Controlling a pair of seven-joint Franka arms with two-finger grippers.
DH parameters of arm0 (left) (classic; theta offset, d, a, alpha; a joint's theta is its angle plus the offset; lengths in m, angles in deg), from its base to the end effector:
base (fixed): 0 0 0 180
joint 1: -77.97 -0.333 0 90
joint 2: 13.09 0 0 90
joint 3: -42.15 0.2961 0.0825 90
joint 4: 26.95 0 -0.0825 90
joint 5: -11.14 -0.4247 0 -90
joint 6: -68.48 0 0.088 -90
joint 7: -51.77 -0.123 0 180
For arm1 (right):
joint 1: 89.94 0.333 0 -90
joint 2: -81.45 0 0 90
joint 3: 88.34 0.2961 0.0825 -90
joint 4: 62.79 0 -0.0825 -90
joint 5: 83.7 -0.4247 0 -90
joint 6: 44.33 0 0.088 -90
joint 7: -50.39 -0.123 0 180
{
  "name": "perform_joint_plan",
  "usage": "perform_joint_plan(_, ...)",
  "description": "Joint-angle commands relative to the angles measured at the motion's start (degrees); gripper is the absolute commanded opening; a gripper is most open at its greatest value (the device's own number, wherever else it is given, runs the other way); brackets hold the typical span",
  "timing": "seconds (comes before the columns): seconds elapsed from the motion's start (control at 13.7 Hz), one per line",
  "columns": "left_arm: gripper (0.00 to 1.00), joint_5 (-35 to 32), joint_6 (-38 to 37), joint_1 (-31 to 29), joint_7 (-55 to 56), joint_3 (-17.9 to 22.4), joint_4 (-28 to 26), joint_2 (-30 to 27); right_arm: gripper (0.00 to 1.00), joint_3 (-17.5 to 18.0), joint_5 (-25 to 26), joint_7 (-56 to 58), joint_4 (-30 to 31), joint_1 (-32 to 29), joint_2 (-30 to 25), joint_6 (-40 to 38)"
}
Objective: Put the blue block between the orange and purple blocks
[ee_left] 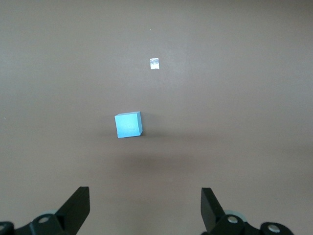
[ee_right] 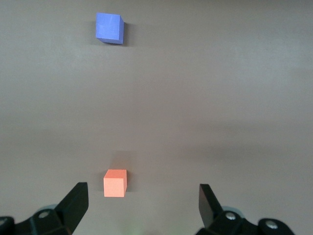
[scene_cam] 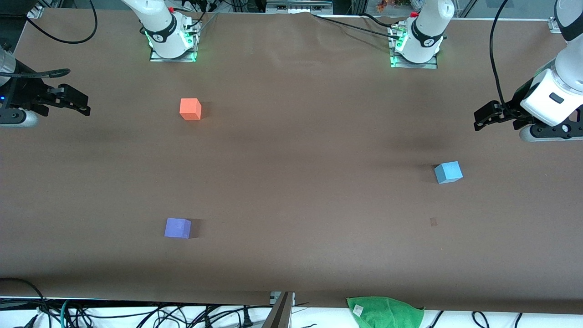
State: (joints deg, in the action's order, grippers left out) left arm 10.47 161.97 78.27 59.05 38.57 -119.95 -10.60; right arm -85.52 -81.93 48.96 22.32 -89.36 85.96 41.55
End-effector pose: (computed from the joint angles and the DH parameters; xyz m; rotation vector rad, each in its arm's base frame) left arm 0.6083 -0.0393 0.5408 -3.1275 -0.0914 0.0529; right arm 0.6087 0.0311 0.5786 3.1099 0.0515 -0.0995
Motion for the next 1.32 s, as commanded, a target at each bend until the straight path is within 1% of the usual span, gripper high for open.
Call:
perform_joint_plan(0.0, 1.0, 0.58, -1.11, -0.38, -1.22, -0.11, 1.15, 0.5, 1.0, 0.34, -1.15, 0.9, 0.32, -0.85, -0.38, 0.34)
perform_joint_plan(0.15, 1.0, 0.58, -2.78, -0.38, -0.87, -0.11, 1.06, 0.68, 1.0, 0.34, -1.15, 0.9, 0.32, -0.85, -0.38, 0.34)
perform_joint_plan(0.51, 1.0, 0.49, -2.96, -1.17, -1.22, 0.24, -0.34, 0.94, 1.0, 0.34, -1.15, 0.9, 0.32, -0.85, -0.38, 0.34)
perform_joint_plan(0.58, 1.0, 0.05, -2.87, -1.35, -1.22, 0.33, -1.74, 0.85, 1.0, 0.34, -1.15, 0.9, 0.32, -0.85, -0.38, 0.34)
perform_joint_plan(0.73, 1.0, -3.71, -1.13, -1.35, -1.22, 0.16, -5.77, 0.76, 1.0, 0.34, -1.15, 0.99, 0.32, -0.85, -0.29, 0.34)
perform_joint_plan(0.95, 1.0, -4.17, 10.36, -3.01, -0.87, 0.16, -14.99, 0.94, 1.0, 0.34, -1.15, 1.07, 0.23, -0.85, -0.03, 0.17)
perform_joint_plan(1.02, 1.0, -4.17, 15.88, -3.72, -0.87, 0.15, -18.68, 1.64, 1.0, 0.34, -1.15, 1.07, 0.23, -0.85, -0.03, 0.17)
perform_joint_plan(1.1, 1.0, -4.08, 20.72, -5.46, -0.95, 0.07, -21.15, 3.21, 1.0, 0.34, -1.15, 1.07, 0.23, -0.85, -0.03, 0.17)
perform_joint_plan(1.17, 1.0, -3.91, 23.56, -6.96, -1.3, 0.07, -21.61, 6.18, 1.0, 0.34, -1.15, 1.07, 0.23, -0.85, -0.03, 0.17)
perform_joint_plan(1.24, 1.0, -3.56, 24.98, -8.28, -1.48, 0.07, -20.83, 9.35, 1.0, 0.34, -1.15, 1.07, 0.23, -0.85, -0.03, 0.17)
